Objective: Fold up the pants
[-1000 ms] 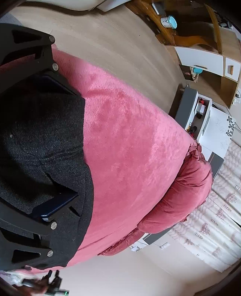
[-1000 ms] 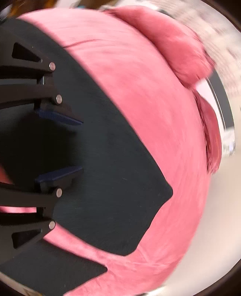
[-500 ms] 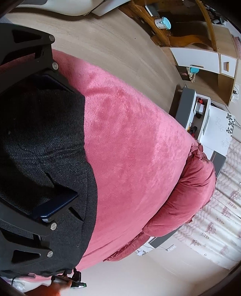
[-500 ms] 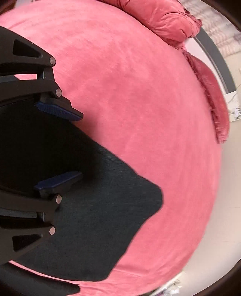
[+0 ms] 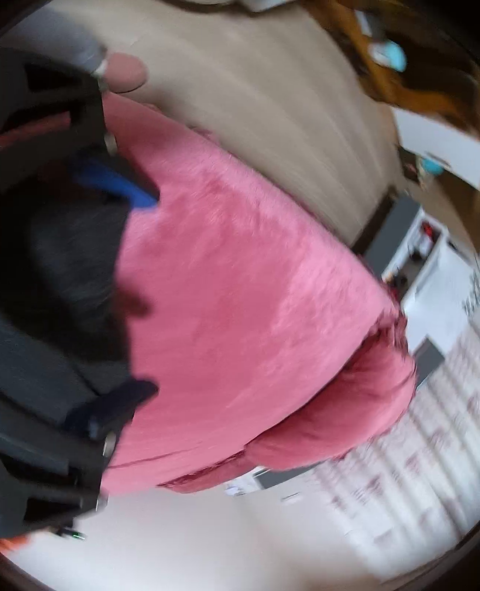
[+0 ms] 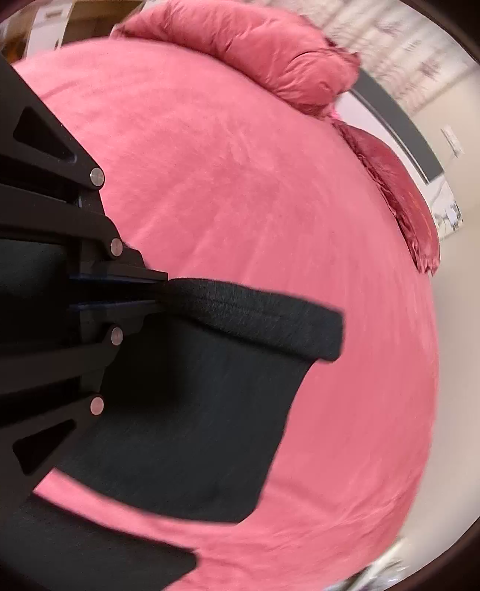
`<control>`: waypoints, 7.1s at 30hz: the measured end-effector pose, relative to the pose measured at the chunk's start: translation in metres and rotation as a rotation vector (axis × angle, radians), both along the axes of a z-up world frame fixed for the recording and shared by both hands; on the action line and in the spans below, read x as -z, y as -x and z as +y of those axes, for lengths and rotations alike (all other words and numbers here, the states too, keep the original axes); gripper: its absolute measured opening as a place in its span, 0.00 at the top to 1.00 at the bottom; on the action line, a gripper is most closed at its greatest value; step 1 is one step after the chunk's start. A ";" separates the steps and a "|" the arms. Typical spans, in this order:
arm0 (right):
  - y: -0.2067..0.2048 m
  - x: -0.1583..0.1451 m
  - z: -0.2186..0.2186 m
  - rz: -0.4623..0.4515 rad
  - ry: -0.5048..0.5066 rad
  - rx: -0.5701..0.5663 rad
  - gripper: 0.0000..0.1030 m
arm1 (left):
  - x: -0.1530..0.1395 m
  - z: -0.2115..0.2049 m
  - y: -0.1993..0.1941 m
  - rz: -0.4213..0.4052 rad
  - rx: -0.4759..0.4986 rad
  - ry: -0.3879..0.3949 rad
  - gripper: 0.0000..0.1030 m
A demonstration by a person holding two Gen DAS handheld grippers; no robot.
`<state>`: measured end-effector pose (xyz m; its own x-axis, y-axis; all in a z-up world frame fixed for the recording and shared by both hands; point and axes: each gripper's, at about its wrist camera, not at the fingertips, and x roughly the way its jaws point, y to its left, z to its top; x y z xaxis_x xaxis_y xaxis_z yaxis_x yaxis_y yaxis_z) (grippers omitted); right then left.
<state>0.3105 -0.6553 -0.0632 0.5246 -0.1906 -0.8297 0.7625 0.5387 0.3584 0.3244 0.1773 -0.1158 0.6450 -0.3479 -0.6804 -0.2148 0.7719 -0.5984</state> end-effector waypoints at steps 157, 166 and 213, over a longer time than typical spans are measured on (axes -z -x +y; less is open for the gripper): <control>0.424 0.069 -0.107 -0.231 -0.197 0.360 0.52 | -0.023 -0.117 0.293 -0.123 0.689 -0.437 0.36; 0.396 0.009 -0.014 -0.224 0.193 0.198 0.58 | -0.024 -0.130 0.305 -0.151 0.669 -0.534 0.32; 0.076 0.013 0.328 0.057 -0.193 -1.157 0.58 | -0.006 -0.210 0.284 -0.304 0.883 -0.187 0.19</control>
